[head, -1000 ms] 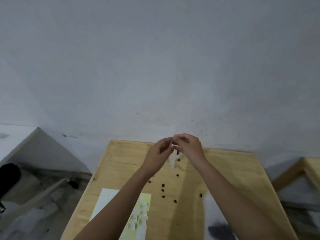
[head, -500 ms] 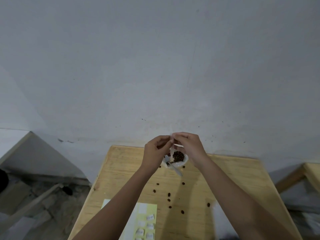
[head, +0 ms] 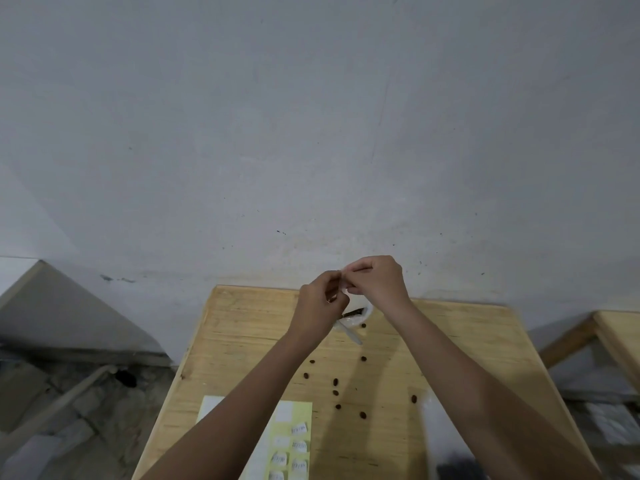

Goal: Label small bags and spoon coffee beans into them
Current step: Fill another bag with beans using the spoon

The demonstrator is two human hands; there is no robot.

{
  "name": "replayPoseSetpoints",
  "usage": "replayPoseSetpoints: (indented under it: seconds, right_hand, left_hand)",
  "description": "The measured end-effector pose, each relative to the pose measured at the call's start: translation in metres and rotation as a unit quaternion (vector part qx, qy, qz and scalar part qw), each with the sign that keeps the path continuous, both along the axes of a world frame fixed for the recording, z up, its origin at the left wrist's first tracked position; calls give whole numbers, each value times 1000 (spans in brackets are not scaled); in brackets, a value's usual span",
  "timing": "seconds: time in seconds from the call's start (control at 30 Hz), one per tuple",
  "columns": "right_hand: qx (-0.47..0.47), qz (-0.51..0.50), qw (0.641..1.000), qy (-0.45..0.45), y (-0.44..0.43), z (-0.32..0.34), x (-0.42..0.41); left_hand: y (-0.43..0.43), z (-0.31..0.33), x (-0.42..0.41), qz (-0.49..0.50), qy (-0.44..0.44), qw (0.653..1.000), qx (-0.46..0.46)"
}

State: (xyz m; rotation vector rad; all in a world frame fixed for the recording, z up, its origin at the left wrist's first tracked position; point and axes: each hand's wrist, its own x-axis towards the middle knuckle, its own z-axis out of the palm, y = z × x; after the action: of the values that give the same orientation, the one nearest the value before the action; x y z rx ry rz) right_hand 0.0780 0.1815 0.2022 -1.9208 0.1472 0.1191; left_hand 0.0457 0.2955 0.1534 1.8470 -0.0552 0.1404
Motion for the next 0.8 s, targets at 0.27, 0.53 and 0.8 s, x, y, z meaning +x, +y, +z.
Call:
replayPoseSetpoints:
  seconds: [0.27,0.53,0.8]
  right_hand:
    - [16,-6,1000,-21,4,-6,-1]
    - [-4,-21,999,-31,5,-10,0]
    - [-126,3,992,-17,-15,-12,7]
  left_hand:
    - [-5,-2,0,63,-28,997,-17]
    - [-2,-6,4,56,-59,995,65]
    - [24,-5,22,53,-50,991,110]
